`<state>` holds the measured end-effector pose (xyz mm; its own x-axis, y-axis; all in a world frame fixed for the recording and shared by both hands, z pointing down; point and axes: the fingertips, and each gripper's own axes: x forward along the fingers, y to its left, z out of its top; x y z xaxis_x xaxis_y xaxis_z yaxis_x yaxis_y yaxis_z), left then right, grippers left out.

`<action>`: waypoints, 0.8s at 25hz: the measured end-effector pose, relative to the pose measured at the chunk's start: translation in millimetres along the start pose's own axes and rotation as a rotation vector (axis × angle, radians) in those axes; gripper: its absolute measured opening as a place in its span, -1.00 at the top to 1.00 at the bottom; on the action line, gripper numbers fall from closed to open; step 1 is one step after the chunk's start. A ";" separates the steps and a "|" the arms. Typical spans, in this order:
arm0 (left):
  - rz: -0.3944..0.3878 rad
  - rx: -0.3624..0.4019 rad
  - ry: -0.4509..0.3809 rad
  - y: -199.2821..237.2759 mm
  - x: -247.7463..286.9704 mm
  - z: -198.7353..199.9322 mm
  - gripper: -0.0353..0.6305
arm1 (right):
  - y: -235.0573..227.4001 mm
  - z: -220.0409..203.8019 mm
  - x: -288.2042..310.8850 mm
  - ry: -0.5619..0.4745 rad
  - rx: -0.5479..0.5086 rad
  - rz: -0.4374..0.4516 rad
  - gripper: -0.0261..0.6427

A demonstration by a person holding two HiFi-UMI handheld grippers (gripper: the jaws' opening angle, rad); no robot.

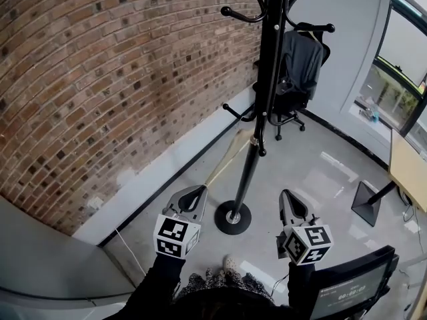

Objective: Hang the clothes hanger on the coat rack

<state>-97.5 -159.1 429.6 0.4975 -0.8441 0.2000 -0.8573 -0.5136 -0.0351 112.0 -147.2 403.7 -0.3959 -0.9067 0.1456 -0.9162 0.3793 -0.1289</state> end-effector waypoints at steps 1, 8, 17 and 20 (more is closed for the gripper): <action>-0.003 0.004 -0.007 -2.9 -3.4 1.2 0.87 | 1.2 -0.1 -2.9 0.000 -0.006 -0.002 0.89; -0.009 -0.008 -0.020 -17.9 -21.3 2.0 0.88 | 2.7 3.9 -23.5 -0.013 -0.060 -0.048 0.90; -0.028 0.000 -0.010 -36.4 -36.4 -8.9 0.88 | 9.7 8.7 -44.5 -0.053 -0.079 -0.075 0.90; -0.024 -0.006 -0.013 -37.5 -40.0 -9.0 0.88 | 9.7 8.3 -49.4 -0.049 -0.082 -0.083 0.90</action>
<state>-86.5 -104.7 431.7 0.5198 -0.8334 0.1877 -0.8457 -0.5330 -0.0249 123.2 -100.2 387.1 -0.3167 -0.9428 0.1036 -0.9485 0.3145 -0.0371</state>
